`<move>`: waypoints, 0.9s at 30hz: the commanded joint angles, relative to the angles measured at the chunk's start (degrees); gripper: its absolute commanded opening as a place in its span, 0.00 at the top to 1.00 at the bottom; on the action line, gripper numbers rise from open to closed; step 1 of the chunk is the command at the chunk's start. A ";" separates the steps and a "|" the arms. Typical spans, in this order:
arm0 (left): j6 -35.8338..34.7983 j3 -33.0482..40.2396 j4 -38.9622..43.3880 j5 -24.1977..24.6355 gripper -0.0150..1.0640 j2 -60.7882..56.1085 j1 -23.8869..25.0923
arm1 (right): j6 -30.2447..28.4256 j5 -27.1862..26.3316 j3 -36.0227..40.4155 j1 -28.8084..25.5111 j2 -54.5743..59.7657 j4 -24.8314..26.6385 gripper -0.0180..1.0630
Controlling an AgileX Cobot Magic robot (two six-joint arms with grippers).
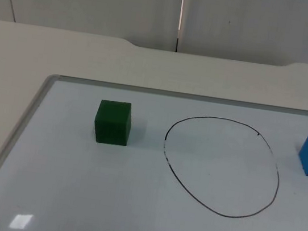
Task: Push the two cubes into the marked area.
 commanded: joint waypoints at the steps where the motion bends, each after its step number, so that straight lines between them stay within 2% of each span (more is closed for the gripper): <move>1: 0.00 -0.29 -1.11 -3.49 0.01 2.87 0.17 | -0.01 -0.14 -0.08 -0.29 -0.24 0.25 0.01; 8: 2.95 -0.29 -3.90 -8.87 0.01 11.04 0.17 | -0.01 -0.14 -0.08 -0.29 -0.24 0.25 0.01; 19: 16.32 -0.41 -17.45 -15.51 0.01 23.90 0.17 | -0.01 -0.14 -0.08 -0.29 -0.24 0.25 0.01; 27: 21.47 -3.42 -22.94 -15.12 0.01 30.95 0.17 | -0.01 -0.14 -0.08 -0.29 -0.24 0.25 0.01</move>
